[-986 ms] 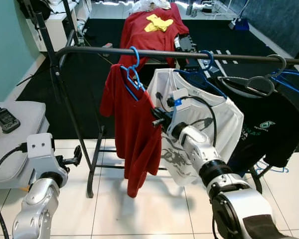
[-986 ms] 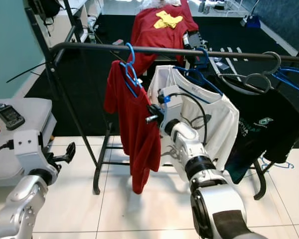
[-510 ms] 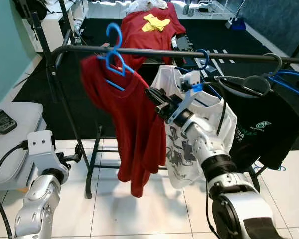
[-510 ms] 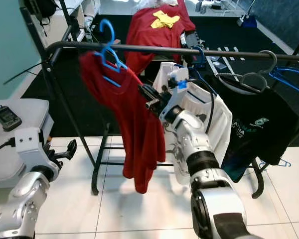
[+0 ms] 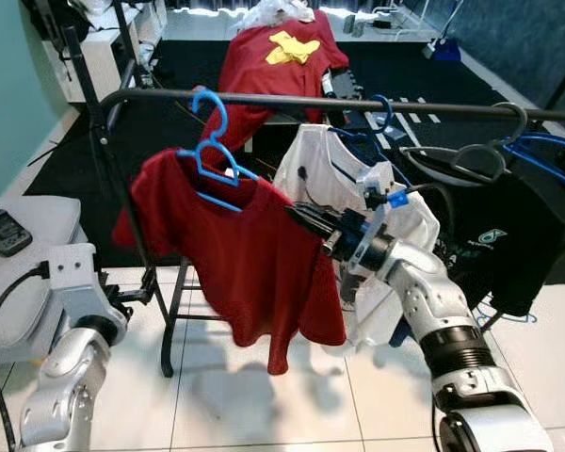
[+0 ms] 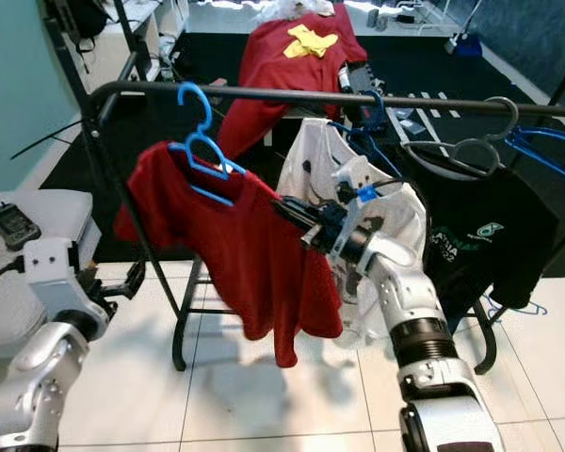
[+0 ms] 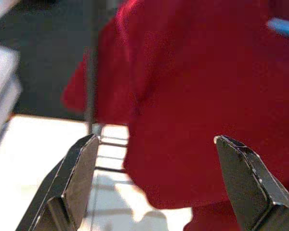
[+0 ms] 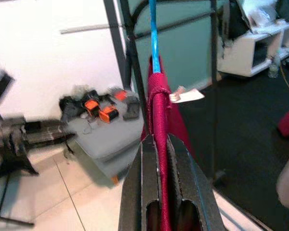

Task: Hang hanger

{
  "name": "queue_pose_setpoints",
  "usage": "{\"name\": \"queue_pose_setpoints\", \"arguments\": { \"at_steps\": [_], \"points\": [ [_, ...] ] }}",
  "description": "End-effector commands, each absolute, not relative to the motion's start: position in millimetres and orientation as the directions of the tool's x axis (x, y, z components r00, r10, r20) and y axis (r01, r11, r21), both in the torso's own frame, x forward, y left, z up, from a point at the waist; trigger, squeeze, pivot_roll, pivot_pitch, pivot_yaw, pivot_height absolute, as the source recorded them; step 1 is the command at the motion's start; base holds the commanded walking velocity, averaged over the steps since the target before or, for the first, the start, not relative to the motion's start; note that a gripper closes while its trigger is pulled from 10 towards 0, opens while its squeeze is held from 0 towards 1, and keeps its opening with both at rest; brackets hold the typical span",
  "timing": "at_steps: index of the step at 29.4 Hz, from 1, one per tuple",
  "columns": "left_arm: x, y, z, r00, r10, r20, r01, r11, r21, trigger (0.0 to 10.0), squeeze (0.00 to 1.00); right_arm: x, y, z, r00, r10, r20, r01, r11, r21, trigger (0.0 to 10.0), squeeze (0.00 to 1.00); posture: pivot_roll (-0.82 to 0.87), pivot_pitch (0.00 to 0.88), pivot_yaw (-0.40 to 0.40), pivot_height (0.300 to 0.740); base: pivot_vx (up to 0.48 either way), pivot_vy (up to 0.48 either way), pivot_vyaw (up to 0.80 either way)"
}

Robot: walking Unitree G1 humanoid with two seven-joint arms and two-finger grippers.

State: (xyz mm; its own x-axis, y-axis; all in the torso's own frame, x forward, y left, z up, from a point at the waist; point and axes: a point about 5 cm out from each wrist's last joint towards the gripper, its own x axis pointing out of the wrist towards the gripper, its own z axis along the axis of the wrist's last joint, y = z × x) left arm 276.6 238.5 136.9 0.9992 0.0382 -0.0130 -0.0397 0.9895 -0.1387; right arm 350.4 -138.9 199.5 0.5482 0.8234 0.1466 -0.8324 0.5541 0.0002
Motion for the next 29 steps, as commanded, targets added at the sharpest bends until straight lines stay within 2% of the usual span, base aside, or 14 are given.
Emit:
{"name": "queue_pose_setpoints", "arguments": {
  "at_steps": [1,3,5,6,7,8,9,11,13,15,17,18,22,29],
  "points": [
    [271.2,243.1,142.4,1.000,-0.015,0.005,0.015,0.992,-0.122,10.0,0.00,344.2,-143.6,202.7,0.521,0.842,0.139,-0.849,0.529,-0.018,0.0,0.00,-0.05,0.095,0.002,0.740,0.000,0.000,0.00],
    [260.2,246.3,164.8,0.978,-0.194,0.074,0.200,0.977,-0.080,10.0,0.00,333.4,-164.5,198.7,0.517,0.853,0.067,-0.853,0.520,-0.037,0.0,0.00,-0.05,0.098,0.003,0.740,0.000,0.000,0.00],
    [260.2,246.3,164.8,0.978,-0.194,0.074,0.200,0.977,-0.080,10.0,0.00,333.4,-164.5,198.7,0.517,0.853,0.067,-0.853,0.520,-0.037,0.0,0.00,-0.05,0.098,0.003,0.740,0.000,0.000,0.00],
    [252.3,244.5,180.4,0.941,-0.319,0.114,0.326,0.944,-0.056,10.0,0.00,326.8,-173.2,197.5,0.493,0.870,0.022,-0.868,0.493,-0.050,0.0,0.00,-0.05,0.096,0.002,0.740,0.000,0.000,0.00],
    [252.3,244.5,180.4,0.941,-0.319,0.114,0.326,0.944,-0.056,10.0,0.00,326.8,-173.2,197.5,0.493,0.870,0.022,-0.868,0.493,-0.050,0.0,0.00,-0.05,0.096,0.002,0.740,0.000,0.000,0.00],
    [236.7,234.5,203.1,0.831,-0.532,0.161,0.539,0.842,0.003,10.0,0.00,310.6,-184.8,196.2,0.403,0.912,-0.071,-0.915,0.400,-0.059,0.0,0.00,-0.05,0.095,0.006,0.740,0.000,0.000,0.00],
    [236.7,234.5,203.1,0.831,-0.532,0.161,0.539,0.842,0.003,10.0,0.00,310.6,-184.8,196.2,0.403,0.912,-0.071,-0.915,0.400,-0.059,0.0,0.00,-0.05,0.095,0.006,0.740,0.000,0.000,0.00],
    [229.3,225.5,213.2,0.758,-0.623,0.193,0.630,0.776,0.028,10.0,0.00,299.2,-187.9,195.7,0.331,0.935,-0.125,-0.944,0.328,-0.041,0.0,0.00,-0.06,0.094,0.008,0.740,0.000,0.000,0.00],
    [228.0,221.7,216.8,0.736,-0.643,0.214,0.652,0.757,0.032,10.0,0.00,294.4,-187.6,195.8,0.300,0.943,-0.142,-0.954,0.299,-0.031,0.0,0.00,-0.06,0.095,0.010,0.740,0.000,0.000,0.00],
    [223.2,206.1,224.0,0.657,-0.701,0.278,0.725,0.688,0.020,10.0,0.00,285.0,-180.5,197.3,0.227,0.964,-0.142,-0.974,0.228,-0.012,0.0,0.00,-0.06,0.090,0.015,0.740,0.000,0.000,0.00],
    [223.2,206.1,224.0,0.657,-0.701,0.278,0.725,0.688,0.020,10.0,0.00,285.0,-180.5,197.3,0.227,0.964,-0.142,-0.974,0.228,-0.012,0.0,0.00,-0.06,0.090,0.015,0.740,0.000,0.000,0.00],
    [220.1,196.8,227.5,0.603,-0.731,0.318,0.769,0.640,0.012,10.0,0.00,281.3,-173.9,200.7,0.193,0.974,-0.119,-0.981,0.194,-0.005,0.0,0.00,-0.06,0.088,0.017,0.740,0.000,0.000,0.00],
    [211.6,185.0,229.3,0.484,-0.801,0.352,0.851,0.525,0.023,10.0,0.00,275.7,-163.3,215.1,0.139,0.989,-0.046,-0.990,0.139,-0.002,0.0,0.00,-0.06,0.088,0.021,0.740,0.000,0.000,0.00],
    [208.7,189.2,229.2,0.461,-0.816,0.350,0.864,0.503,0.034,10.0,0.00,268.4,-163.4,225.2,0.079,0.997,0.017,-0.996,0.078,0.038,0.0,0.00,-0.06,0.084,0.019,0.740,0.000,0.000,0.00]
  ]
}}
